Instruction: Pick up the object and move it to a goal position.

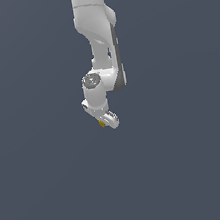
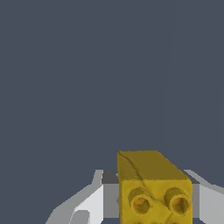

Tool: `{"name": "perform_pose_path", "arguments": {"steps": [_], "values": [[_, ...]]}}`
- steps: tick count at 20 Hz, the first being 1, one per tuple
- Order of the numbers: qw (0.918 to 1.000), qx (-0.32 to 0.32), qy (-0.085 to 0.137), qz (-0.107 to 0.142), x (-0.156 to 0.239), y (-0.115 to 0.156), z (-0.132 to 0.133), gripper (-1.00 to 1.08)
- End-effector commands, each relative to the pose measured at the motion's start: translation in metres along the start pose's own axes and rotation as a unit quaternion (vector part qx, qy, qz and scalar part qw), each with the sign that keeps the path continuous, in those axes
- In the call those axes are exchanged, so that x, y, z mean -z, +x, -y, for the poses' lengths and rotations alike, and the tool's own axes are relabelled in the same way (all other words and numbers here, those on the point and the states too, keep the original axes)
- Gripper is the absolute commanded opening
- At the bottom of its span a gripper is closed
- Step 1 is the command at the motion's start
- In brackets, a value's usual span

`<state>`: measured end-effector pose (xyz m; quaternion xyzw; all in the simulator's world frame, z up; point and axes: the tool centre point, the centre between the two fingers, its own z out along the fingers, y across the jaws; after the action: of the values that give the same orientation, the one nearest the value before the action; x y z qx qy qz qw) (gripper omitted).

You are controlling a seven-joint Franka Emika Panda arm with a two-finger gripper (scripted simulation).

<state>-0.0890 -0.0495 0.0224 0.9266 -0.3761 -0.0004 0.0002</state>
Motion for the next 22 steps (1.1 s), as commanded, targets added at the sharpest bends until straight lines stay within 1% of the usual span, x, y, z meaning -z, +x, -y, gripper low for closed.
{"name": "perform_pose_path", "arguments": {"steps": [1, 13, 18, 22], "values": [[1.0, 0.0, 0.0, 0.0, 0.0, 0.0, 0.0, -1.0], [1.0, 0.0, 0.0, 0.0, 0.003, 0.001, 0.003, -1.0], [1.0, 0.0, 0.0, 0.0, 0.017, 0.005, 0.012, -1.0], [1.0, 0.0, 0.0, -0.001, 0.036, 0.01, 0.025, -1.0]]}}
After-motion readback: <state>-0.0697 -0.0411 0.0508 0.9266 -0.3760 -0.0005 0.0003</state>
